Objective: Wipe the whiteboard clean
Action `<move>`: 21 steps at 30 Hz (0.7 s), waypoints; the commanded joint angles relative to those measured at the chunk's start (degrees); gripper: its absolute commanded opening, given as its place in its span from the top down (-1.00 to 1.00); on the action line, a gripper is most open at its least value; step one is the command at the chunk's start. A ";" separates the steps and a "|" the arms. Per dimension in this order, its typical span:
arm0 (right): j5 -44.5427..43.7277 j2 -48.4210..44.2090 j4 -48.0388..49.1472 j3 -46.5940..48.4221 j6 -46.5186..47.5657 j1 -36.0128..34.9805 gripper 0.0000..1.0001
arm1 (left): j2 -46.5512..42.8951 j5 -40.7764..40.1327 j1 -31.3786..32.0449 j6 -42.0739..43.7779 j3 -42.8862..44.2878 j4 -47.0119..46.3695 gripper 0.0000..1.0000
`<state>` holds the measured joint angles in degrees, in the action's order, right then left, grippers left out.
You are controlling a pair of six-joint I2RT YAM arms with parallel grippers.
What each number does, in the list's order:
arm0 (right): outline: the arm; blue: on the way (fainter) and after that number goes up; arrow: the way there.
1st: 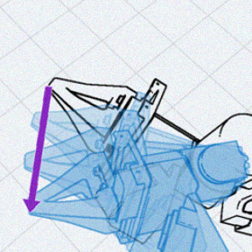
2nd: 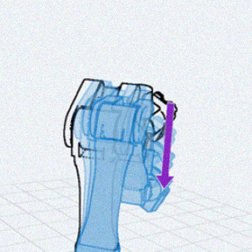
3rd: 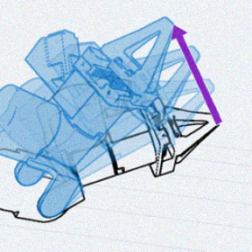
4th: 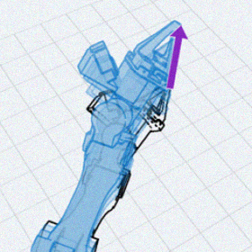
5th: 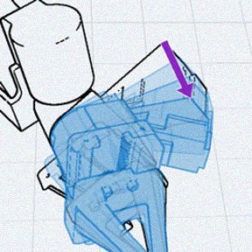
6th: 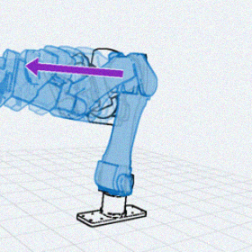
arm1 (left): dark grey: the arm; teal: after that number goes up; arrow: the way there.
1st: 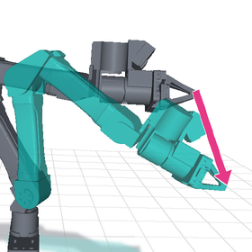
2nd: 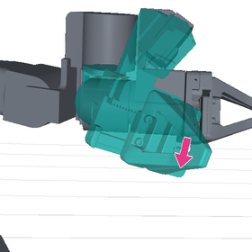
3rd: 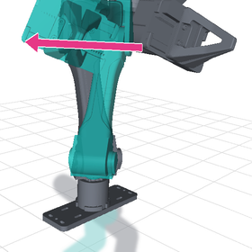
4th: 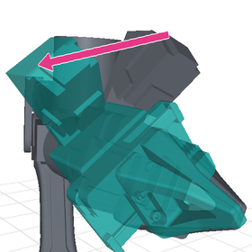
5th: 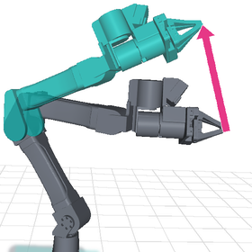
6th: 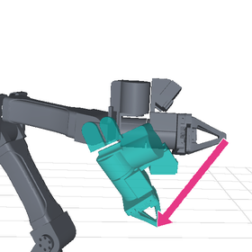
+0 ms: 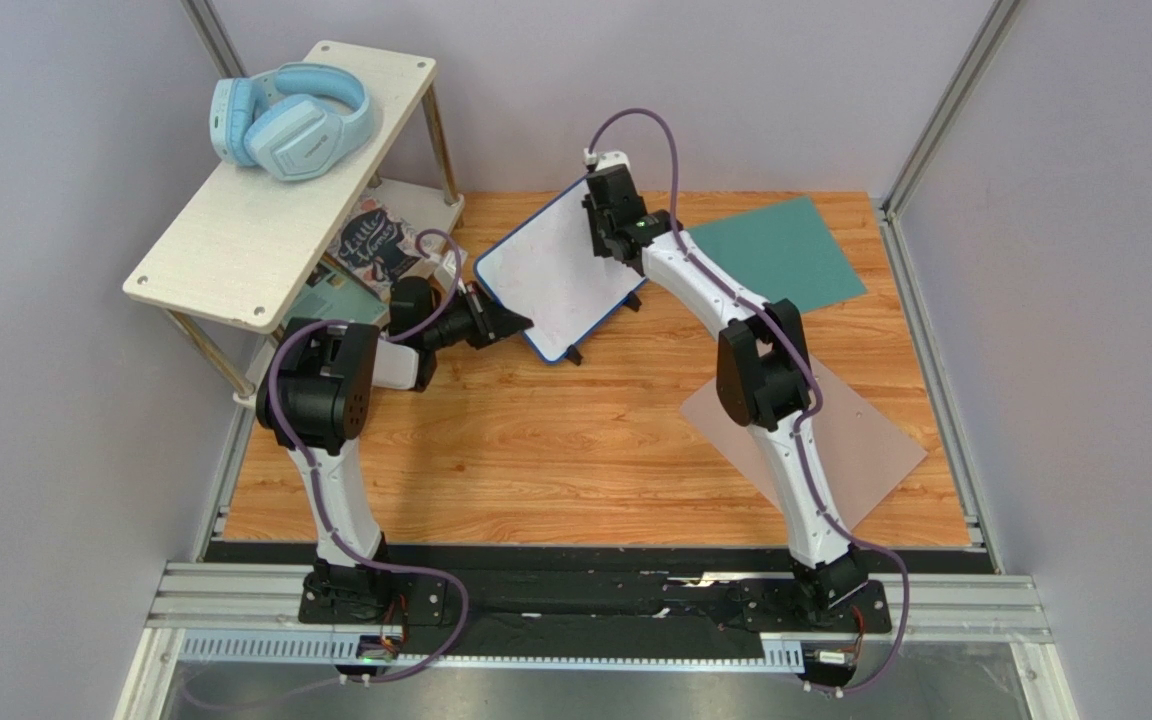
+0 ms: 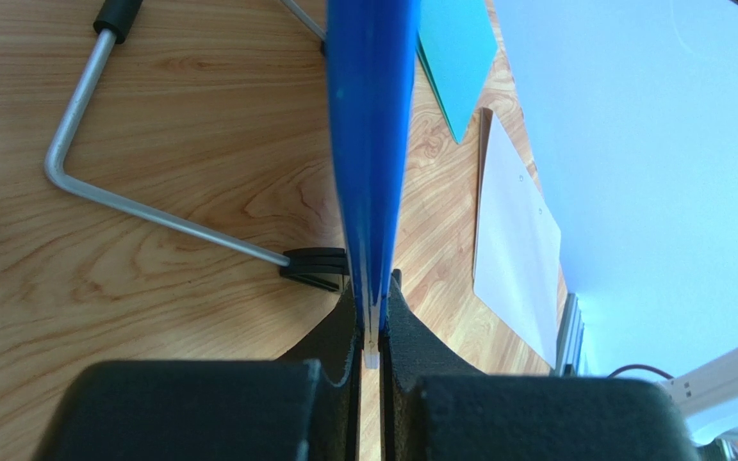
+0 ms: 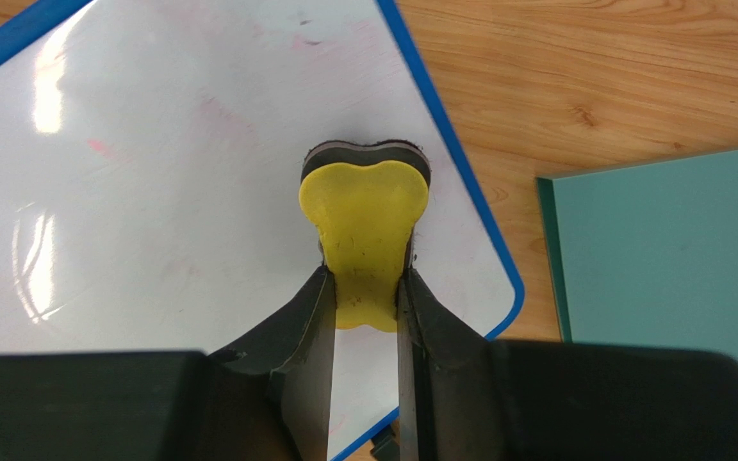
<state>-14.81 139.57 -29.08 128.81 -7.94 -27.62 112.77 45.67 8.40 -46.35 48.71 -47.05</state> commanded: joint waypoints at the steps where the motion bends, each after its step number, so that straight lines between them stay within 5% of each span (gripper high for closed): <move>1: 5.92 2.73 0.87 2.93 -1.55 0.46 1.00 | 0.52 3.55 1.35 2.23 -0.10 0.03 1.00; 14: 15.84 -0.26 8.69 2.85 3.37 -6.04 1.00 | 0.70 3.90 1.35 1.96 -0.19 -0.59 1.00; 21: 10.94 0.52 7.82 2.14 -2.06 -2.99 1.00 | 0.78 4.08 1.35 1.96 -0.19 -0.77 1.00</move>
<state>-7.01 139.87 -22.04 130.56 -4.97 -32.05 112.77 46.44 8.47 -47.42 48.69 -47.37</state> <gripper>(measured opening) 0.263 0.029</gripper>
